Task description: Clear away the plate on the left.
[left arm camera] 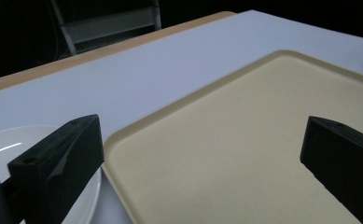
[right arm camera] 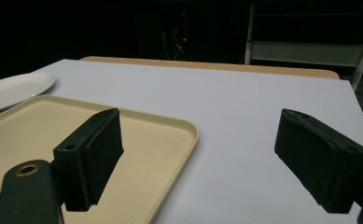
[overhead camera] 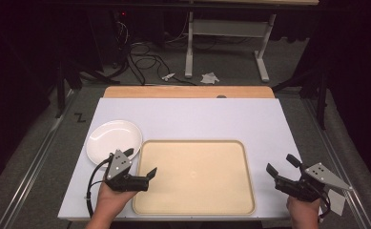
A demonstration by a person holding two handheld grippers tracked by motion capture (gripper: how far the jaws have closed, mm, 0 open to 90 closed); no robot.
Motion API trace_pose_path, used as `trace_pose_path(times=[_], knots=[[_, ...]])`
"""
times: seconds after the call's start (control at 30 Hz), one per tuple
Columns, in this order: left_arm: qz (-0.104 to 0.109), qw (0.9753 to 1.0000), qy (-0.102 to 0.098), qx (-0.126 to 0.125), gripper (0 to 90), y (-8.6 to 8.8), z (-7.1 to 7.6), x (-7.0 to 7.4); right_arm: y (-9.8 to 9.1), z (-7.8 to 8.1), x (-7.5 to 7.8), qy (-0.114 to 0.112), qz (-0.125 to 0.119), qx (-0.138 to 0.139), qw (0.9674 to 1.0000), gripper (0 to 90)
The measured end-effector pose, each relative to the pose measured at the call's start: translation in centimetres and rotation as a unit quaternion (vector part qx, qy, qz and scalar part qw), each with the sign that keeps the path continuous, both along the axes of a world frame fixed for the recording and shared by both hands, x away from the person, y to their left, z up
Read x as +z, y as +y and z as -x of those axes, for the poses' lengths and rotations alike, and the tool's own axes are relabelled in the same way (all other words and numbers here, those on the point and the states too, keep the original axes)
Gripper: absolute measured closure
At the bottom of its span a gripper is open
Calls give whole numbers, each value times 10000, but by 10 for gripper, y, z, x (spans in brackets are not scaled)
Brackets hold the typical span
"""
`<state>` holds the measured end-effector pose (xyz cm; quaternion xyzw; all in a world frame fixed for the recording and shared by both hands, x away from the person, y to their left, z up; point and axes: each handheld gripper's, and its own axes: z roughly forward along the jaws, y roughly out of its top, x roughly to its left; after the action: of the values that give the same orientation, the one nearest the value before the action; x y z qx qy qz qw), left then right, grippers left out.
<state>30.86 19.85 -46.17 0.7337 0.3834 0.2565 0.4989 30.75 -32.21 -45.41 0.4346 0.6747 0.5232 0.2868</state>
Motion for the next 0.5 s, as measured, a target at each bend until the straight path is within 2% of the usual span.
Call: trace_pose_path(times=[0.03, 0.13, 0.2, 0.27, 0.4, 0.43, 0.5], knots=[[-4, 10000, -21, 45, 0, 3, -2, 1, -1, -2, 1, -41, 55, -20, 10000, 162], [-18, 9999, -16, 108, 0, 11, -7, 0, -3, -6, 3, -118, -18, -114, 9999, 162], [-92, 9998, 4, 162, 0, 15, -8, -2, -3, -7, 4, -141, -32, -135, 9998, 162], [-66, 9998, 7, 211, 1, 21, -8, -6, 0, -12, 4, -134, -84, -182, 9997, 162], [-145, 9993, 88, 333, 0, 30, 0, -12, 7, -19, 2, -65, -97, -215, 9997, 162], [-83, 9990, 149, 417, 0, 35, 4, -12, 12, -24, 0, -42, -54, -192, 9998, 162], [-54, 9988, 149, 453, 1, 37, 6, -12, 16, -28, -2, -9, -80, -234, 9997, 161]])
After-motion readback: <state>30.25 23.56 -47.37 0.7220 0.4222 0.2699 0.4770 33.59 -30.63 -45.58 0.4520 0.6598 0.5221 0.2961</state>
